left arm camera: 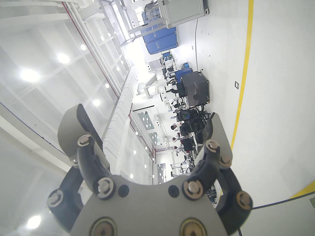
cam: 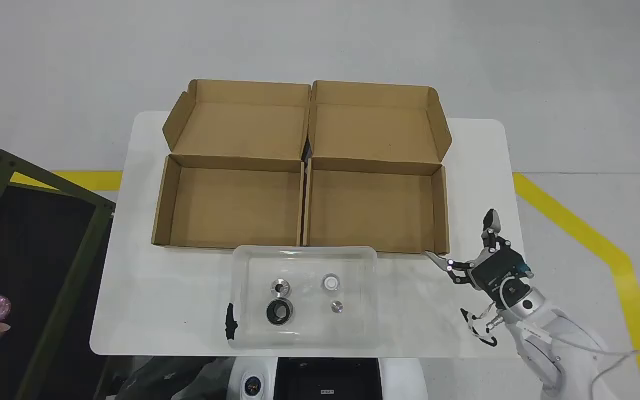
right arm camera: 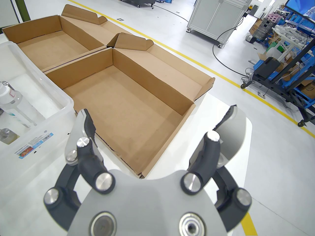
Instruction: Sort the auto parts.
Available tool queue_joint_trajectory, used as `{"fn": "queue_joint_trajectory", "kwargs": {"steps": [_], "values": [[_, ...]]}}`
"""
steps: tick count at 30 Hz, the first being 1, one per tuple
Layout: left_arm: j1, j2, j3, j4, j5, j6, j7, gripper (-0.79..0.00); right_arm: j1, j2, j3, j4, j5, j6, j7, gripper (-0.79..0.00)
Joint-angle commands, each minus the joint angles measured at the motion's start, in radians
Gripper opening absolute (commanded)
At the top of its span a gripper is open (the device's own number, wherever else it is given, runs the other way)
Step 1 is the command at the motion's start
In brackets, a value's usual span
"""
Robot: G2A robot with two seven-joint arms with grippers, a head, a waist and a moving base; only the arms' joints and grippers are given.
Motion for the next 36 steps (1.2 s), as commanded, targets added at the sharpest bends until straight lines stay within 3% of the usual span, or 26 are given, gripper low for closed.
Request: {"fn": "queue_joint_trajectory", "kwargs": {"steps": [1, 26, 36], "values": [[0.000, 0.000, 0.000, 0.000, 0.000, 0.000, 0.000, 0.000, 0.000, 0.000, 0.000, 0.000, 0.000, 0.000, 0.000, 0.000], [0.000, 0.000, 0.000, 0.000, 0.000, 0.000, 0.000, 0.000, 0.013, 0.001, -0.018, -0.007, -0.009, 0.000, 0.027, 0.000], [0.000, 0.000, 0.000, 0.000, 0.000, 0.000, 0.000, 0.000, 0.123, 0.011, -0.143, -0.013, 0.037, -0.190, 0.129, 0.000]]}}
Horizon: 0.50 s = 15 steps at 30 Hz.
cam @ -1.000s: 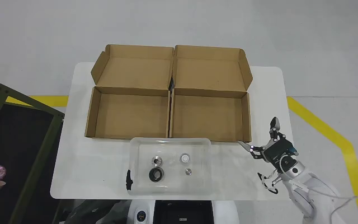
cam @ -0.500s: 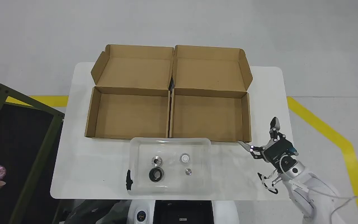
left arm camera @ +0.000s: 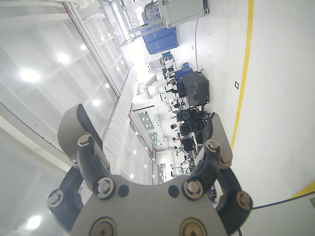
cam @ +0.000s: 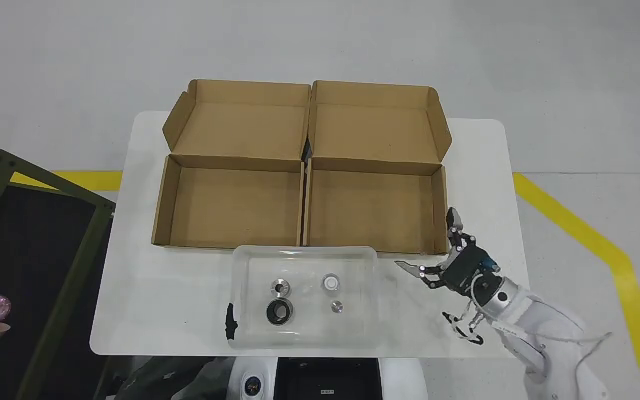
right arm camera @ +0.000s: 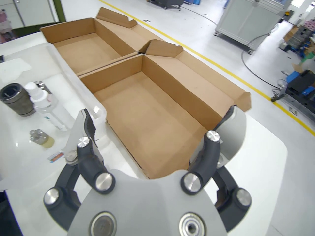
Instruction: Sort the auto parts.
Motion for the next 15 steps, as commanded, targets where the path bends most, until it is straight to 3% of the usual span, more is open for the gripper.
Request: {"fn": "queue_joint_trajectory", "kwargs": {"steps": [1, 15], "values": [[0.000, 0.000, 0.000, 0.000, 0.000, 0.000, 0.000, 0.000, 0.023, 0.001, -0.042, 0.002, 0.010, -0.046, 0.027, 0.000], [0.000, 0.000, 0.000, 0.000, 0.000, 0.000, 0.000, 0.000, 0.152, 0.002, -0.304, 0.011, 0.001, -0.166, 0.235, 0.000]]}}
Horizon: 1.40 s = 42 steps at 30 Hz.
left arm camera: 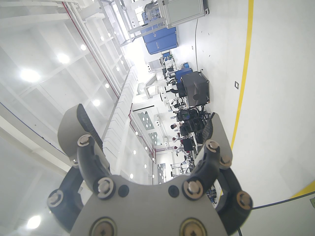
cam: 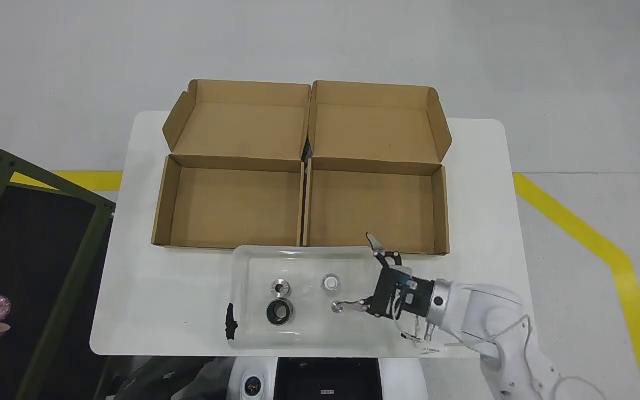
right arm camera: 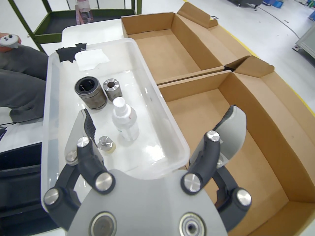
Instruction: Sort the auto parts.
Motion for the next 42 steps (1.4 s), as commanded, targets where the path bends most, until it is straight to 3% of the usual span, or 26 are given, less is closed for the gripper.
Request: {"fn": "queue_joint_trajectory", "kwargs": {"steps": [1, 10, 27, 34, 36, 38, 42], "values": [[0.000, 0.000, 0.000, 0.000, 0.000, 0.000, 0.000, 0.000, 0.016, 0.000, -0.027, 0.000, -0.002, -0.012, 0.038, 0.000], [0.000, 0.000, 0.000, 0.000, 0.000, 0.000, 0.000, 0.000, 0.067, 0.004, -0.116, -0.002, 0.011, -0.055, 0.181, 0.000], [0.000, 0.000, 0.000, 0.000, 0.000, 0.000, 0.000, 0.000, 0.165, 0.003, -0.232, 0.066, 0.088, -0.007, 0.357, 0.000], [0.000, 0.000, 0.000, 0.000, 0.000, 0.000, 0.000, 0.000, 0.192, 0.006, -0.252, 0.088, 0.089, 0.020, 0.393, -0.200], [0.000, 0.000, 0.000, 0.000, 0.000, 0.000, 0.000, 0.000, 0.196, 0.007, -0.256, 0.092, 0.090, 0.026, 0.399, -0.222], [0.000, 0.000, 0.000, 0.000, 0.000, 0.000, 0.000, 0.000, 0.200, 0.008, -0.259, 0.095, 0.086, 0.034, 0.412, -0.388], [0.000, 0.000, 0.000, 0.000, 0.000, 0.000, 0.000, 0.000, 0.208, 0.011, -0.265, 0.094, 0.077, 0.046, 0.429, -0.434]]}}
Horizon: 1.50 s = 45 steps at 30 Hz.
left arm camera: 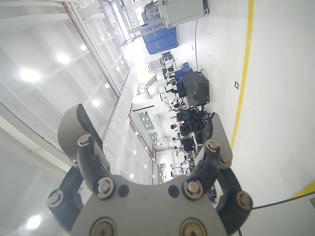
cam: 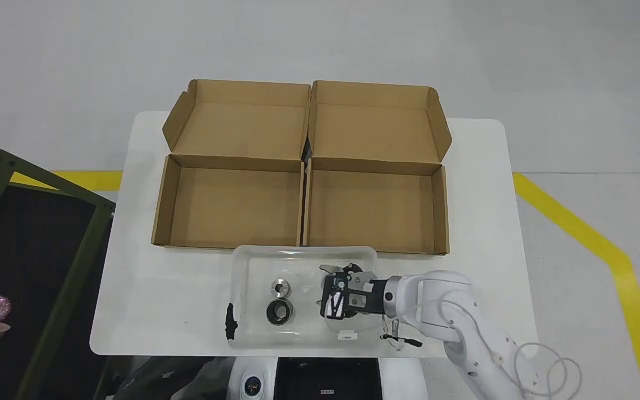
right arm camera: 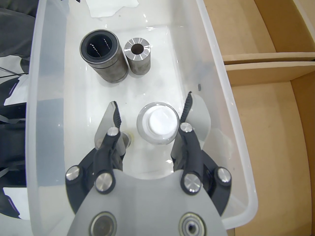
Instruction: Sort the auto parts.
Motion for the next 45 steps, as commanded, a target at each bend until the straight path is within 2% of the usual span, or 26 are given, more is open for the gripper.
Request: {"fn": "queue_joint_trajectory", "kwargs": {"steps": [1, 4, 6, 15, 32, 38, 45], "values": [[0.000, 0.000, 0.000, 0.000, 0.000, 0.000, 0.000, 0.000, 0.003, 0.001, -0.003, 0.001, -0.002, 0.006, 0.004, -0.459], [0.000, 0.000, 0.000, 0.000, 0.000, 0.000, 0.000, 0.000, 0.008, 0.003, -0.007, 0.003, -0.005, 0.011, 0.009, -0.582], [0.000, 0.000, 0.000, 0.000, 0.000, 0.000, 0.000, 0.000, 0.010, 0.004, -0.010, 0.003, -0.003, 0.013, 0.009, -0.785], [0.000, 0.000, 0.000, 0.000, 0.000, 0.000, 0.000, 0.000, 0.013, 0.013, 0.006, -0.032, 0.059, -0.010, -0.039, -0.785], [0.000, 0.000, 0.000, 0.000, 0.000, 0.000, 0.000, 0.000, 0.000, 0.032, 0.116, -0.098, 0.192, -0.049, -0.361, -0.785], [0.000, 0.000, 0.000, 0.000, 0.000, 0.000, 0.000, 0.000, -0.005, 0.036, 0.148, -0.094, 0.205, -0.033, -0.439, -0.785], [0.000, 0.000, 0.000, 0.000, 0.000, 0.000, 0.000, 0.000, -0.004, 0.041, 0.172, -0.083, 0.208, -0.024, -0.476, -0.785]]}}
